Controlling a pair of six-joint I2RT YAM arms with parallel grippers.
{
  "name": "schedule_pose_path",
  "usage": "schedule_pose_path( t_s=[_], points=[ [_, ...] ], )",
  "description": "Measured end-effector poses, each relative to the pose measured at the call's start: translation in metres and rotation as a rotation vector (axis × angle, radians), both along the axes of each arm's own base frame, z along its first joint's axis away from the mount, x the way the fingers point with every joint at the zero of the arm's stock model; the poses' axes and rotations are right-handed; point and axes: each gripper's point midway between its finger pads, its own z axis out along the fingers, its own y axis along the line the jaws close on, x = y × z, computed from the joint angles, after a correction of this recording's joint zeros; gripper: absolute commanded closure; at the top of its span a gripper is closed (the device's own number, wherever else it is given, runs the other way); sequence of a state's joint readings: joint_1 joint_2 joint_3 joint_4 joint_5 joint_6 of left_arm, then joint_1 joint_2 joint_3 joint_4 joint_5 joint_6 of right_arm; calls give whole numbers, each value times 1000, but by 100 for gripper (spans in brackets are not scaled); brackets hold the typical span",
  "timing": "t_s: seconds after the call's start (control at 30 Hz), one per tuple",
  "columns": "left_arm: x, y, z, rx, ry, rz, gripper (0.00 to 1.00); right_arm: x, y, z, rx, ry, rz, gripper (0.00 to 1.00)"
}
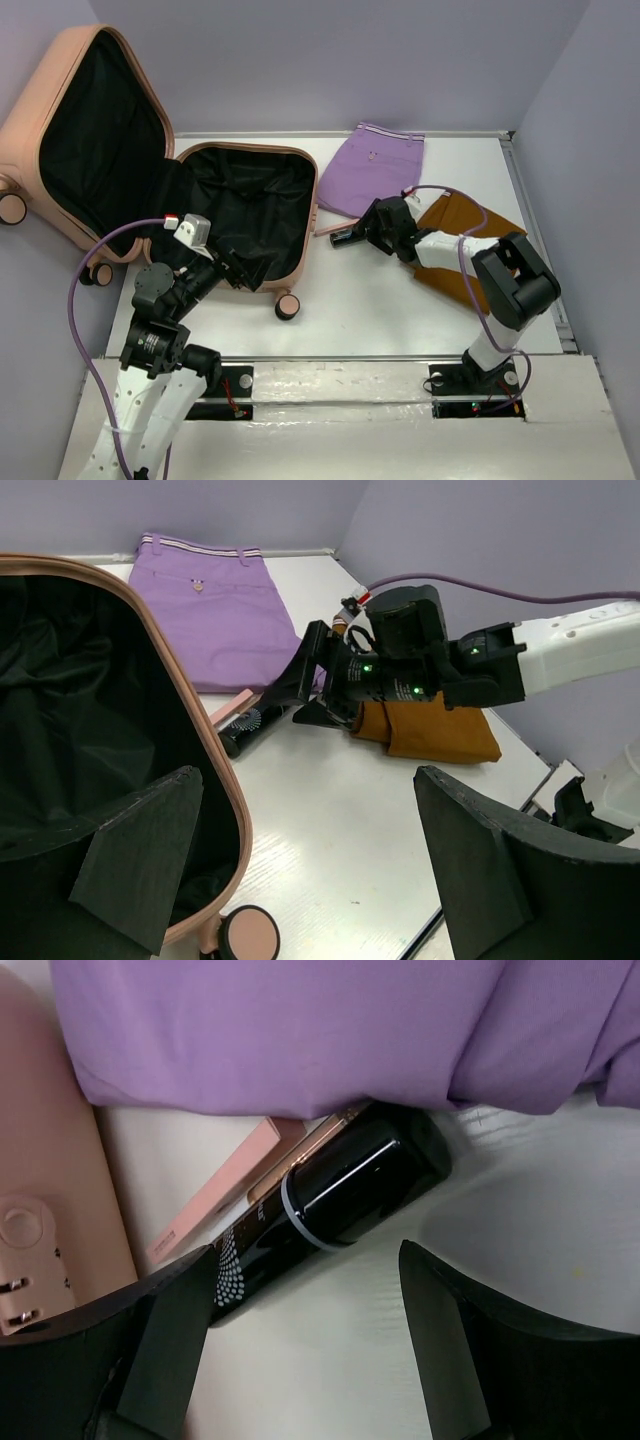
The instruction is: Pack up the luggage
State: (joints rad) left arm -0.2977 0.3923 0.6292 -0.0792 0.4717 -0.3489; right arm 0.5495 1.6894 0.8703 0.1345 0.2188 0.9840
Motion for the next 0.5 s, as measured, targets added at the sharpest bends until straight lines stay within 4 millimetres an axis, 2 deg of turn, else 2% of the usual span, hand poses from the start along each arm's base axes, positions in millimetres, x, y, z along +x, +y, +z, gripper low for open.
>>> schedule_pose_path(
  t_s=[0.27,0.5],
  points=[
    [0,0,0,0,0,-3,1,20,5,-16,-35,34,-40,30],
    [0,0,0,0,0,-3,1,29,3,-20,-99,54,-46,37]
  ],
)
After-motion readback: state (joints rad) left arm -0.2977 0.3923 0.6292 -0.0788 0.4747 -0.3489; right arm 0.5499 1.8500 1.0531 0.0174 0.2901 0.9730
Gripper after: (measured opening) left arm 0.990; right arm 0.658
